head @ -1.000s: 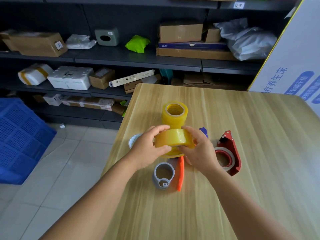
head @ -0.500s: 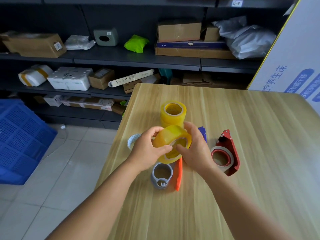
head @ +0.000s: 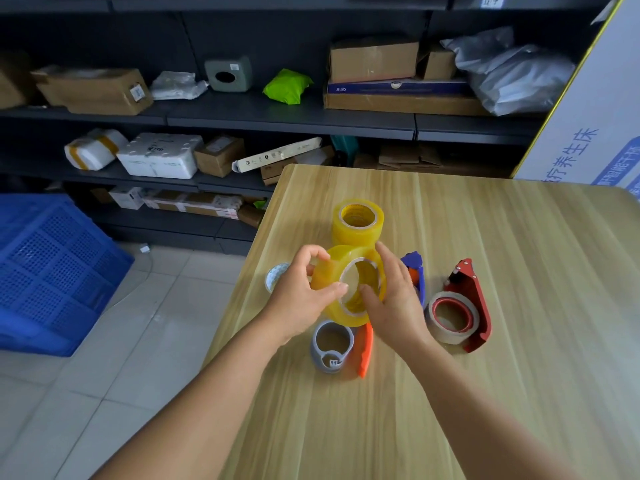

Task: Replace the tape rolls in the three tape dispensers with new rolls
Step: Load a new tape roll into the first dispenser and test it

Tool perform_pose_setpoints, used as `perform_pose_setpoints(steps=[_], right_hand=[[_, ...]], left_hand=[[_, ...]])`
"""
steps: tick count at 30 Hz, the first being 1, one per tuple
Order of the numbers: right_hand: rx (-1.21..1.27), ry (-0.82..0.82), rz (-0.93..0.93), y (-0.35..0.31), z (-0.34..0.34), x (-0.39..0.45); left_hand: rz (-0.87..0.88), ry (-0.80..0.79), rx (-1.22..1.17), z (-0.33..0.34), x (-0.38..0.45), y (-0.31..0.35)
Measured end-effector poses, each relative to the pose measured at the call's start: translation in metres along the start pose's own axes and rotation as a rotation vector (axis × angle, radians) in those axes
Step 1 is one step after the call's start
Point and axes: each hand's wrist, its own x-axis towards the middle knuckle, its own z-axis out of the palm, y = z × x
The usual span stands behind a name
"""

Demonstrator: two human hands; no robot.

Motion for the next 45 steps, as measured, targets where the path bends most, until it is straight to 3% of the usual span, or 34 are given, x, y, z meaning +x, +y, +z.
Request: perform_pose_setpoints(steps=[6, 11, 14, 20, 25, 28, 34, 41, 45], right_hand=[[-0.089, 0.009, -0.129, -0.006, 0.012, -0.008], [-0.086, -0.141, -0.203, -0.010, 0.019, -0.016], [-0.082, -0.083, -0.205, -0.011, 0.026, -0.019], [-0.135, -0.017, -0.175, -0.020, 0.040, -0.029], [-0.246, -0.046, -0.200, -0.025, 0.055, -0.056], [-0.177, -0.052, -0.117, -0.033, 0.059, -0.062], [0.322, -0.027, 0.209, -0.057, 0.043, -0.049], [0.509, -0.054, 0.351, -0.048, 0.040, -0.047], [0.292, 0.007, 0.337, -0.032, 0.046, -0.044]], left_hand=[[-0.111, 0.099, -0.046, 0.009, 0.000, -0.002], [-0.207, 0.144, -0.187, 0.007, 0.005, -0.005], [-0.197, 0.111, -0.234, 0.003, 0.008, -0.006], [-0.049, 0.101, 0.049, -0.020, 0.006, -0.027], [-0.098, 0.053, 0.149, -0.035, -0.004, -0.057], [-0.082, -0.014, 0.142, -0.044, -0.005, -0.059], [-0.057, -0.394, -0.112, -0.065, -0.003, -0.052], [0.025, -0.293, -0.066, -0.061, 0.009, -0.060], [-0.015, -0.190, 0.095, -0.054, 0.009, -0.064]])
